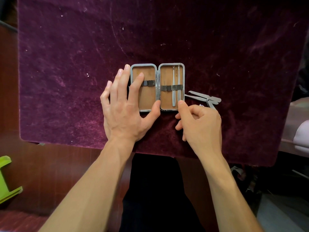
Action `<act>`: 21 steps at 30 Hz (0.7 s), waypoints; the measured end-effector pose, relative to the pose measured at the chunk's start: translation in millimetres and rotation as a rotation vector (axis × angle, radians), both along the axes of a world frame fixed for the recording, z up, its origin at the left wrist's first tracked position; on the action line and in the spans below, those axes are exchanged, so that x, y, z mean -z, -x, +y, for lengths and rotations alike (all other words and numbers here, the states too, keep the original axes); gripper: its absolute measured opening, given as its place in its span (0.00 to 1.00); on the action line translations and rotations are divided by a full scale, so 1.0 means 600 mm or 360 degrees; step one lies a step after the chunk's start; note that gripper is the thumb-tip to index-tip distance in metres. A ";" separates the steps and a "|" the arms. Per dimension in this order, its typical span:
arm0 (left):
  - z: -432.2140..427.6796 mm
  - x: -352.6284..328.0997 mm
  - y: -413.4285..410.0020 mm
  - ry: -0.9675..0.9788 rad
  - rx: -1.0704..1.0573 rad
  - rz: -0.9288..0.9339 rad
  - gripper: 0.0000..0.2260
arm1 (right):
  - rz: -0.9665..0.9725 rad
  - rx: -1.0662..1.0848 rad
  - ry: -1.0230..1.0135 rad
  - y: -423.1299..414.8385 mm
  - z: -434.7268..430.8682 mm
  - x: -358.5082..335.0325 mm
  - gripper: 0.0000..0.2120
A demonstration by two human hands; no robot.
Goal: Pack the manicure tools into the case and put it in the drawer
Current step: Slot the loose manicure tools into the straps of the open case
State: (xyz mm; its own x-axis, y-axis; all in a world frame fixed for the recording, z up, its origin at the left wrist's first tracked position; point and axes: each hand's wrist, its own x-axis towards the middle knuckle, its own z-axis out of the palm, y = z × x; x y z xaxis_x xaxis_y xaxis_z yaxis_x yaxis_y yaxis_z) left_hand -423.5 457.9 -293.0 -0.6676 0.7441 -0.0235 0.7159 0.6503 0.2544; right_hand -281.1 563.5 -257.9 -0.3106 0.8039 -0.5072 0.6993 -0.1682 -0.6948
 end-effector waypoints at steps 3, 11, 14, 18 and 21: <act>0.000 0.000 0.001 -0.0006 0.0000 -0.0001 0.32 | 0.0001 -0.0003 -0.0005 -0.001 0.000 0.000 0.21; 0.001 -0.002 0.000 -0.0001 -0.0001 -0.0018 0.32 | -0.0099 -0.0022 -0.0241 -0.023 0.005 -0.025 0.18; 0.001 -0.003 -0.001 -0.0003 -0.0008 -0.0038 0.32 | -0.0194 0.0032 -0.0620 -0.063 0.016 -0.038 0.09; 0.001 -0.004 -0.001 0.0006 -0.0007 -0.0040 0.32 | -0.0314 -0.0020 -0.0495 -0.096 0.019 -0.022 0.23; 0.001 -0.005 0.000 -0.0008 -0.0012 -0.0043 0.32 | -0.0273 -0.0031 -0.0520 -0.096 0.020 -0.011 0.23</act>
State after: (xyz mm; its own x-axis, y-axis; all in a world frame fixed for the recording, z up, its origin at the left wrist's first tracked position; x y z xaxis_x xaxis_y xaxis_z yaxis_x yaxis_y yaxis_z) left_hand -423.8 458.7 -290.1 -0.6721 0.7395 -0.0378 0.7039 0.6540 0.2771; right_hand -223.3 575.8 -251.0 -0.2597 0.9269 -0.2708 0.8113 0.0573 -0.5818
